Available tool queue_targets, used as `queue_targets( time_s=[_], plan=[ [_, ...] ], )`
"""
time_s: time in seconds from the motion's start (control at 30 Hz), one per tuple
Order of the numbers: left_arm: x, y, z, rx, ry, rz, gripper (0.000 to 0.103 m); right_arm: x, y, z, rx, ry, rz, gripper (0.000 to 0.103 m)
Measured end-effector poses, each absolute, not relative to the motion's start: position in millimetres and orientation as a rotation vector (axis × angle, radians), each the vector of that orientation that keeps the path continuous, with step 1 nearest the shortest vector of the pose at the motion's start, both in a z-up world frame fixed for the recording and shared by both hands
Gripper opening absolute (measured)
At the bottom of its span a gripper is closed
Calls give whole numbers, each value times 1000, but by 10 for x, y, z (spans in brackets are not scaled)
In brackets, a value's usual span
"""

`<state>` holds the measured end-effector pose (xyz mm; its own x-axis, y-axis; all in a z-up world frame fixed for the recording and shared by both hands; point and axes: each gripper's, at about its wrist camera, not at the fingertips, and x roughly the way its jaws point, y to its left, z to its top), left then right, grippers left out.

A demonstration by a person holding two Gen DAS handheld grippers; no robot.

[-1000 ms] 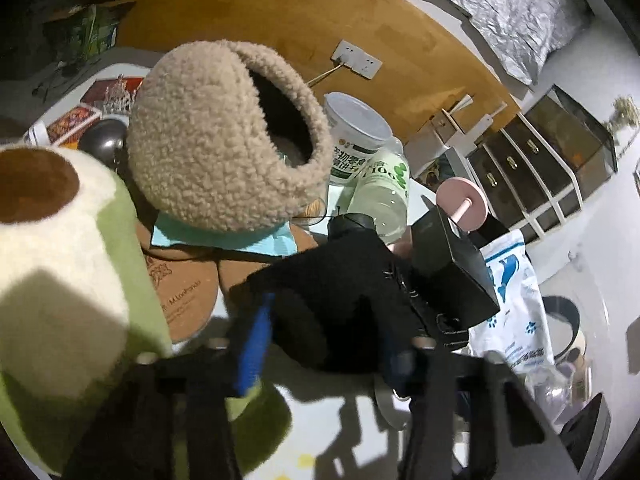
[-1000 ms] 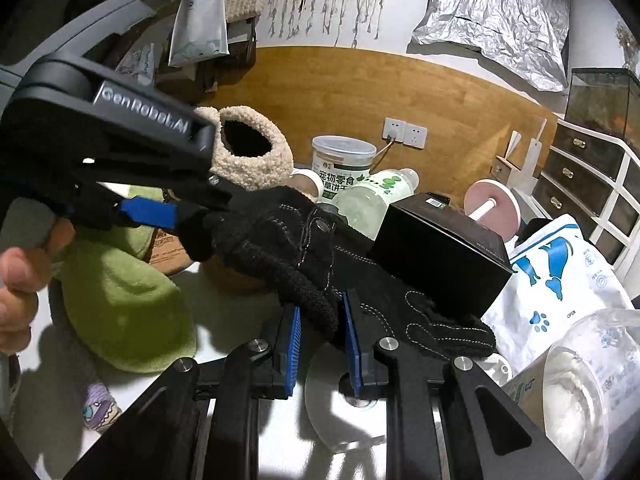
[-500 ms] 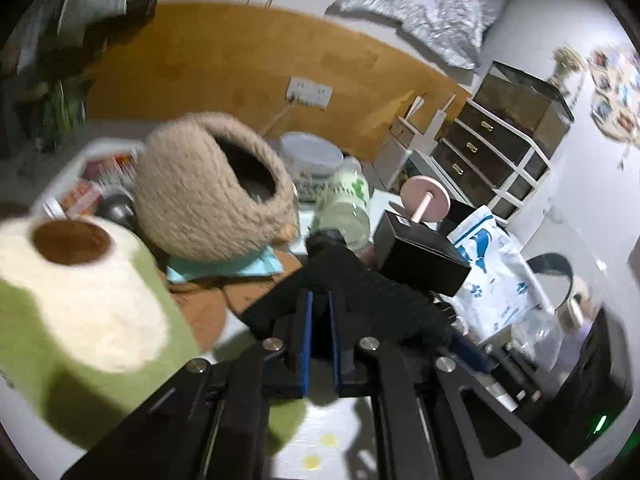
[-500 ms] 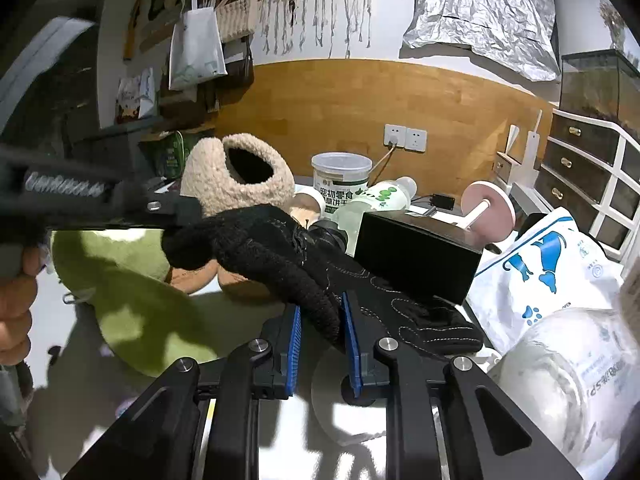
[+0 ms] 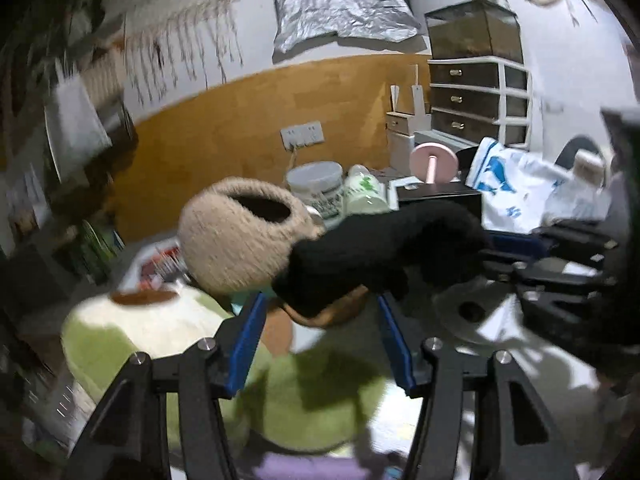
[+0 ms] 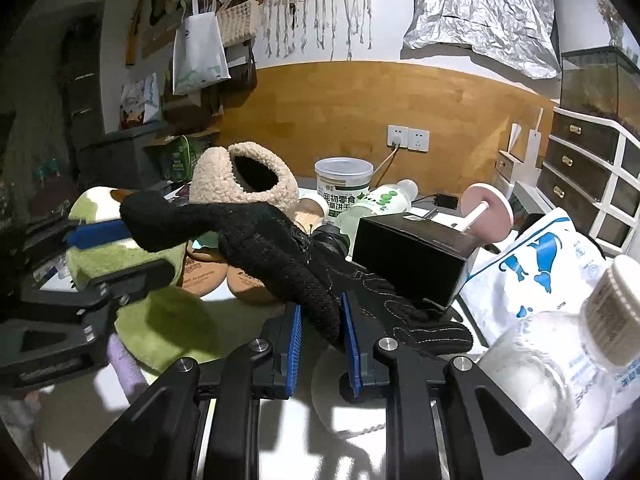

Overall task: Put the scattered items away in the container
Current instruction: 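Close the left gripper on the glove while the right gripper holds it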

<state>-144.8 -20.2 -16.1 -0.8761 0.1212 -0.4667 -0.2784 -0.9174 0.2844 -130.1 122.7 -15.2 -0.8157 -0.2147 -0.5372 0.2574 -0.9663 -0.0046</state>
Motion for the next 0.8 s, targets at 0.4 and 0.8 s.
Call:
queue_targets(
  time_s=[0.4, 0.8],
  plan=[
    [-1433, -47, -152, -644, 670, 2682, 12, -1252, 1265, -33, 796, 177, -2778, 20],
    [-1401, -252, 468, -613, 301, 2704, 9, -1231, 1235, 341, 687, 168, -2786, 20]
  ],
)
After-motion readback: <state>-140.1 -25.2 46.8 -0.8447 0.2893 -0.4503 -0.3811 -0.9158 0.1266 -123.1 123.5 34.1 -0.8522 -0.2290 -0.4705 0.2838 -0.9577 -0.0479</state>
